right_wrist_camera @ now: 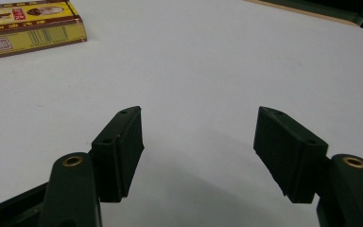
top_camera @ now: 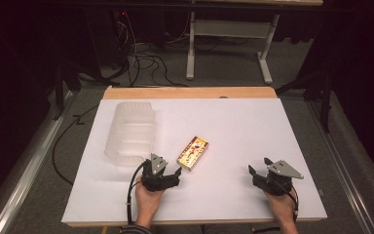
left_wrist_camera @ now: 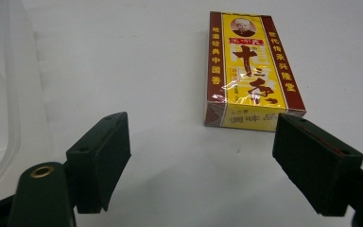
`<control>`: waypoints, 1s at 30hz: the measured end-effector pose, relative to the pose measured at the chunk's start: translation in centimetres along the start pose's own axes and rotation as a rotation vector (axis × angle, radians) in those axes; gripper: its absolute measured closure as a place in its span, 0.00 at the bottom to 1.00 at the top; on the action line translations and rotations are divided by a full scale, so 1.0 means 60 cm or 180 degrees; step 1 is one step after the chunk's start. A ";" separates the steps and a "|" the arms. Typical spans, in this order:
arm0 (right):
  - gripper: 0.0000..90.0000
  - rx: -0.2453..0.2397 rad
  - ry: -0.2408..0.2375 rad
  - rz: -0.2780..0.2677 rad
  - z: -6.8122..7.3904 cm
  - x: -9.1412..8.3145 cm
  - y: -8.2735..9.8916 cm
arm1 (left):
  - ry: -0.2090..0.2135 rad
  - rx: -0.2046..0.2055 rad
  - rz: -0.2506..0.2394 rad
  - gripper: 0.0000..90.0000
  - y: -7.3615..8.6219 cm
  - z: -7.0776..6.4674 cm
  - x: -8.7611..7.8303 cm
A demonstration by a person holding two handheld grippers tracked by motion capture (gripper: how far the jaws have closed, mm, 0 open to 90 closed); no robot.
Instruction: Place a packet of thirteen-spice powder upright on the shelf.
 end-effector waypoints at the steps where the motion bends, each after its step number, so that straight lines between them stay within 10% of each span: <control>1: 0.38 -0.0013 0.0002 -0.0004 0.000 0.000 0.000 | -0.0010 0.0014 0.0001 0.23 0.000 -0.001 0.000; 30: 0.37 -0.0009 0.0018 -0.0009 -0.001 -0.001 0.000 | -0.0044 -0.0069 0.0067 0.26 0.000 0.004 0.003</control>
Point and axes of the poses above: each handheld gripper's, and its own axes: x roughly forward along the jaws, y roughly out of its underside, z roughly to its left, the point moved 2 cm from there along x, roughly forward along the jaws, and after that the axes turned 9 degrees about -z, right-handed, at the moved point
